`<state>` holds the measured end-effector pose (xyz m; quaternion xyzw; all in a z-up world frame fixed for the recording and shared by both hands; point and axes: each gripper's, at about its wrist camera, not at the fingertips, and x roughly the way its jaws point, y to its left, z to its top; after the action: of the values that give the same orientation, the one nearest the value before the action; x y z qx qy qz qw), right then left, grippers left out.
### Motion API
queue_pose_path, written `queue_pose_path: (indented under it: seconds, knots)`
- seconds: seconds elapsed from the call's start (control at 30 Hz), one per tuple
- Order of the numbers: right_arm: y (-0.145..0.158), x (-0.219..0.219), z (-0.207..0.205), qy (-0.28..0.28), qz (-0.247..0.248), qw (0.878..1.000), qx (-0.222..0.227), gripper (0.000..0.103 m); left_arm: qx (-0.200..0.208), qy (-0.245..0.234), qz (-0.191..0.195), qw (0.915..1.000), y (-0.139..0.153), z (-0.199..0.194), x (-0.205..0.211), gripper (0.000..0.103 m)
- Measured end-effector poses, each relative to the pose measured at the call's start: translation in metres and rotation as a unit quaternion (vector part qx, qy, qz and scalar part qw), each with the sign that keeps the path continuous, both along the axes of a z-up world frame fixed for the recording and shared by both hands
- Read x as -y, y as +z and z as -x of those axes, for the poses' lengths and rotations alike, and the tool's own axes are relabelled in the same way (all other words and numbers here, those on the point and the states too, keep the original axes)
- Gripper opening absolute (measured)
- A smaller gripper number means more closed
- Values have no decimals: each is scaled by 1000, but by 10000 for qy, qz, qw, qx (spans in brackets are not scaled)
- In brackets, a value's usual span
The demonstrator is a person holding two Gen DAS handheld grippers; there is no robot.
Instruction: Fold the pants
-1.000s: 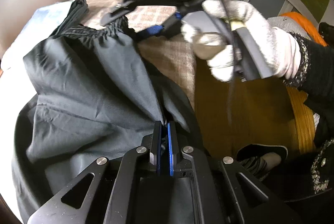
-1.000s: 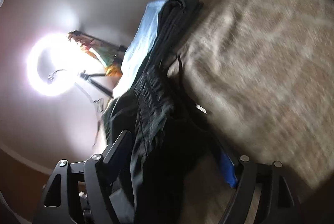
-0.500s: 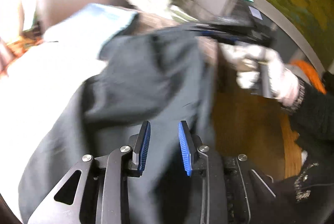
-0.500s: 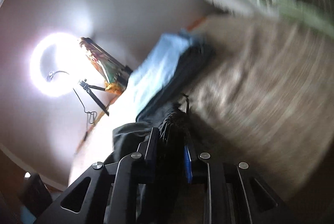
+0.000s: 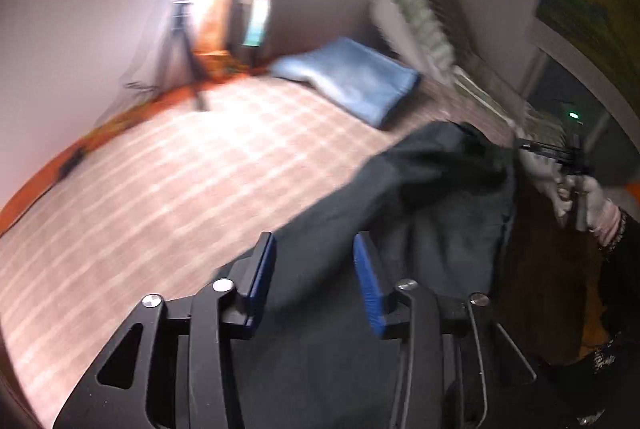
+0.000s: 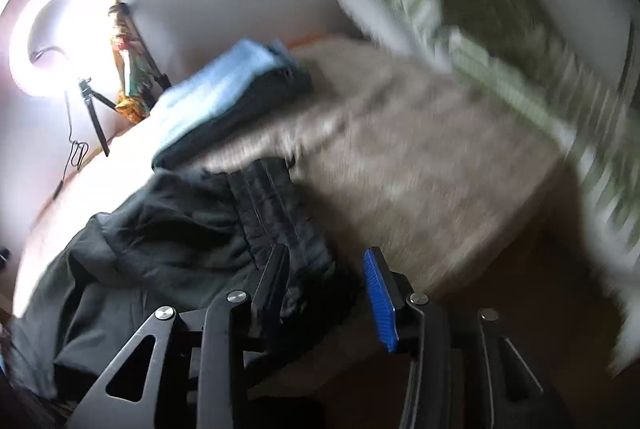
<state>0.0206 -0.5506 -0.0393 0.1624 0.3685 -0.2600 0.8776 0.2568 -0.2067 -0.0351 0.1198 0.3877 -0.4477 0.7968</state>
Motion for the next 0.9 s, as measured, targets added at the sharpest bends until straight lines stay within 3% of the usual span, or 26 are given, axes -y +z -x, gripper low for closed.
queue_pose_path:
  seconds: [0.1, 0.2, 0.27, 0.3, 0.43, 0.53, 0.63, 0.7, 0.73, 0.77, 0.83, 0.9]
  knots:
    - [25, -23, -14, 1023, -211, 9934, 465, 56, -13, 369, -11, 9993, 6, -4, -43, 43]
    - [32, -61, -36, 2277, -555, 9703, 594, 57, 61, 748, -85, 9971, 17, -4, -87, 46]
    - [31, -95, -51, 3121, -631, 9467, 492, 57, 76, 1004, -42, 9949, 28, -7, -112, 46]
    - [29, -119, -58, 3635, -604, 9289, 378, 57, 97, 1148, 10, 9933, 36, -9, -128, 46]
    - [13, -187, -74, 4877, -275, 8724, -173, 57, 283, 1759, 253, 9837, 78, -13, -187, 46]
    - [-13, -225, -84, 5512, 10, 8312, -727, 57, 315, 2071, 434, 9768, 107, -15, -226, 46]
    - [-38, -253, -85, 5877, 386, 7999, -1156, 56, 334, 2300, 492, 9714, 121, -10, -252, 46]
    - [-45, -264, -87, 5966, 677, 7895, -1274, 47, 313, 2327, 384, 9713, 118, -3, -258, 46]
    - [-48, -268, -90, 5979, 792, 7860, -1359, 23, 308, 2299, 301, 9723, 113, 1, -258, 46]
    - [-49, -270, -93, 5973, 805, 7845, -1458, 11, 293, 2267, 234, 9732, 108, 4, -256, 46]
    - [-46, -271, -92, 6075, 680, 7765, -1532, 3, 193, 2194, 131, 9753, 91, 11, -251, 46]
    - [-42, -275, -82, 6352, 615, 7521, -1645, 3, 25, 2104, 113, 9775, 68, 15, -245, 46]
